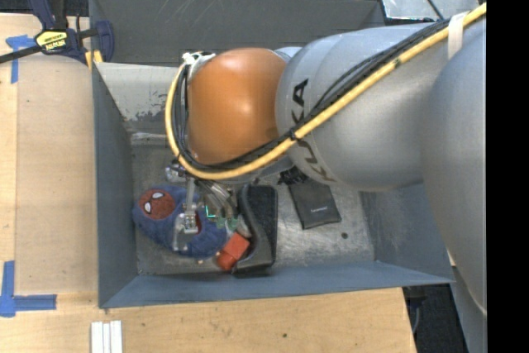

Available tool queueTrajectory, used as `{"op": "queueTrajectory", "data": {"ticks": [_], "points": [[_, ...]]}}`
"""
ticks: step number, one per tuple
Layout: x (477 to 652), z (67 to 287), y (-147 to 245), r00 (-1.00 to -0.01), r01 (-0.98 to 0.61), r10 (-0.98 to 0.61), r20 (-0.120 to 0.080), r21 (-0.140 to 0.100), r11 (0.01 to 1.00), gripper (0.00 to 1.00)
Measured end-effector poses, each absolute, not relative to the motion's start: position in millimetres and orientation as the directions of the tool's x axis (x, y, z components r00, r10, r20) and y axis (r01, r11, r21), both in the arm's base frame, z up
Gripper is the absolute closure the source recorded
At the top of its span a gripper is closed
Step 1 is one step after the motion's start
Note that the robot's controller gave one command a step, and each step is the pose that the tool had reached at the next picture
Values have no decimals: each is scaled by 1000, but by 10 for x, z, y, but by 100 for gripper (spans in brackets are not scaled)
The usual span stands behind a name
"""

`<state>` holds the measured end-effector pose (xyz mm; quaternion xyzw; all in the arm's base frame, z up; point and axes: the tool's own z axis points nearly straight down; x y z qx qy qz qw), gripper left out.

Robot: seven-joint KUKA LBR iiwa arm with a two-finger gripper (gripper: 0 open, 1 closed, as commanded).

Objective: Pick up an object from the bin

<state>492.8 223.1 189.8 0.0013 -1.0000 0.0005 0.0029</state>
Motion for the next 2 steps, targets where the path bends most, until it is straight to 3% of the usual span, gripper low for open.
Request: {"op": "queueTrajectory", "data": {"ticks": [1, 2], "points": [[5222, 853, 2020, -922, -386, -386, -13, 9, 922, 0], [5232, 862, 2013, -922, -387, -386, -15, 7, 922, 100]]}}
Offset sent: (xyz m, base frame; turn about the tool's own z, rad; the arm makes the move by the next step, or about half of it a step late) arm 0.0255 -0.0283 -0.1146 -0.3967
